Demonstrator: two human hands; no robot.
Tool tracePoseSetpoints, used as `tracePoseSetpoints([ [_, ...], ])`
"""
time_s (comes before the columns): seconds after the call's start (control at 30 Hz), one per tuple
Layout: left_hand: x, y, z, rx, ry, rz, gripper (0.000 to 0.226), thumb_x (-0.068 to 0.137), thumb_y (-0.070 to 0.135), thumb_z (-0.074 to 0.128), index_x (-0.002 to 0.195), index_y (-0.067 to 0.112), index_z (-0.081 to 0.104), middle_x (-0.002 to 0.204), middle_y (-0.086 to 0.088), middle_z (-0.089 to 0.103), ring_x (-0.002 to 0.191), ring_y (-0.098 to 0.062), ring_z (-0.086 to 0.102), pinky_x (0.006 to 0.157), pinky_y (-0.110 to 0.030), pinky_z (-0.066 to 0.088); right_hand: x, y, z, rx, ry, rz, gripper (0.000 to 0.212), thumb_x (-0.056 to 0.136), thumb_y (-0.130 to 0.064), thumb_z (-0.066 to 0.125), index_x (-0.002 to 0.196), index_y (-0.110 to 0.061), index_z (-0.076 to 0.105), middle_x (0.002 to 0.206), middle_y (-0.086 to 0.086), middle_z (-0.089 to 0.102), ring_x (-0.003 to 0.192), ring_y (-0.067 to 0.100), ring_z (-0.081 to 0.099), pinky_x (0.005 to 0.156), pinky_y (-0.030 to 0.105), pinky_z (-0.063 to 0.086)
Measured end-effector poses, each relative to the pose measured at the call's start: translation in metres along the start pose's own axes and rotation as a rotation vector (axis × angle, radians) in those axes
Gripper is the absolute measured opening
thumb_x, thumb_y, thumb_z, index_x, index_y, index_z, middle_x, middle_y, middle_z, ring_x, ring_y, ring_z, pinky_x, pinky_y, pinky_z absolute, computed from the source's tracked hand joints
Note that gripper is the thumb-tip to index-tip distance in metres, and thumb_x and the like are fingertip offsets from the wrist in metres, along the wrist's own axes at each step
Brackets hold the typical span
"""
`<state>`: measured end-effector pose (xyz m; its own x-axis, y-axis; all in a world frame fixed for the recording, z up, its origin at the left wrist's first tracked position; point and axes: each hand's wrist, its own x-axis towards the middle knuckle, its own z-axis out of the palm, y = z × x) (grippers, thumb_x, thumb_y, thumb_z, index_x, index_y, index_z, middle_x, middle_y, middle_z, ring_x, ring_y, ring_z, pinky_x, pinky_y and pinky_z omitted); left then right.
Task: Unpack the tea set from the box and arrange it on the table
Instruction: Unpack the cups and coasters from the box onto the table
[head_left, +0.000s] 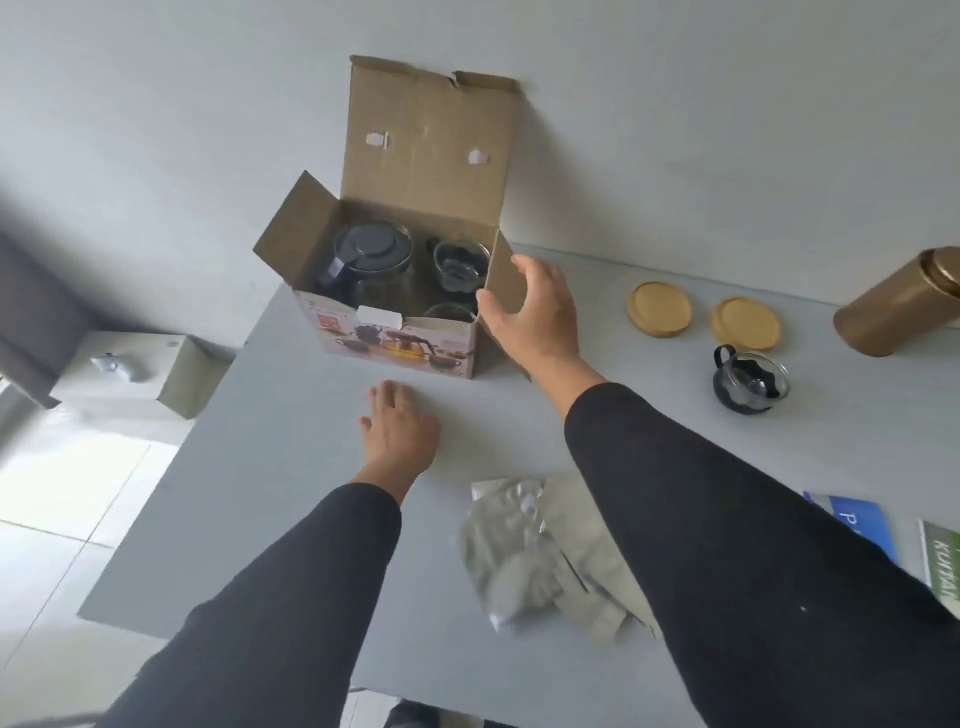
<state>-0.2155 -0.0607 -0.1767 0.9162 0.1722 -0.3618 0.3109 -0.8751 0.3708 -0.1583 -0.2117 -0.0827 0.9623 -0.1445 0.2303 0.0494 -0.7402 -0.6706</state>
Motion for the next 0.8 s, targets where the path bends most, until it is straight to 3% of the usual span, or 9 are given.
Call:
tracePoseSetpoints([
  [0.13,0.023,-0.004,-0.015,0.041,-0.160,-0.183,0.092,0.091,0.051,0.046,0.152,0.011,-0.010,0.158,-0.010,-0.020,0.146,-0.031,-0.018,0.117,-0.053,0.003,0.025,-0.015,0.029,-0.240,-0.087,-0.035,0.057,0.079,-0.043,0.062,0.126,-0.014,0.051,0.126,0.004,0.051,0.122,0.022,0.042,0.094,0.034,0.039],
  [0.3,0.034,0.007,-0.020,0.090,-0.300,-0.218,0.127,0.074,0.068,0.061,0.147,0.011,-0.027,0.153,-0.017,-0.031,0.142,-0.038,-0.024,0.112,-0.062,0.002,0.052,-0.021,0.046,-0.508,-0.202,-0.014,0.066,0.078,-0.050,0.060,0.130,-0.012,0.046,0.137,0.005,0.043,0.132,0.027,0.028,0.100,0.043,0.033],
  [0.43,0.040,0.015,-0.024,0.115,-0.337,-0.253,0.131,0.074,0.065,0.065,0.145,0.008,-0.030,0.152,-0.021,-0.032,0.142,-0.041,-0.023,0.113,-0.060,0.006,0.070,-0.029,0.057,-0.714,-0.330,0.032,0.082,0.075,-0.061,0.058,0.135,-0.008,0.040,0.142,0.010,0.040,0.142,0.033,0.012,0.109,0.054,0.021],
  [0.57,0.044,0.018,-0.022,0.137,-0.360,-0.277,0.132,0.074,0.064,0.065,0.143,0.006,-0.031,0.151,-0.023,-0.032,0.141,-0.043,-0.023,0.113,-0.059,0.009,0.081,-0.031,0.067,-0.866,-0.398,0.056,0.092,0.073,-0.064,0.057,0.139,-0.003,0.034,0.143,0.015,0.040,0.143,0.035,0.008,0.109,0.059,0.015],
  [0.8,0.046,0.021,-0.022,0.125,-0.387,-0.285,0.132,0.075,0.062,0.066,0.143,0.006,-0.032,0.149,-0.024,-0.034,0.140,-0.044,-0.025,0.113,-0.061,0.007,0.088,-0.029,0.076,-0.774,-0.296,0.098,0.095,0.063,-0.071,0.066,0.129,-0.006,0.044,0.131,0.012,0.047,0.125,0.032,0.032,0.102,0.050,0.031],
])
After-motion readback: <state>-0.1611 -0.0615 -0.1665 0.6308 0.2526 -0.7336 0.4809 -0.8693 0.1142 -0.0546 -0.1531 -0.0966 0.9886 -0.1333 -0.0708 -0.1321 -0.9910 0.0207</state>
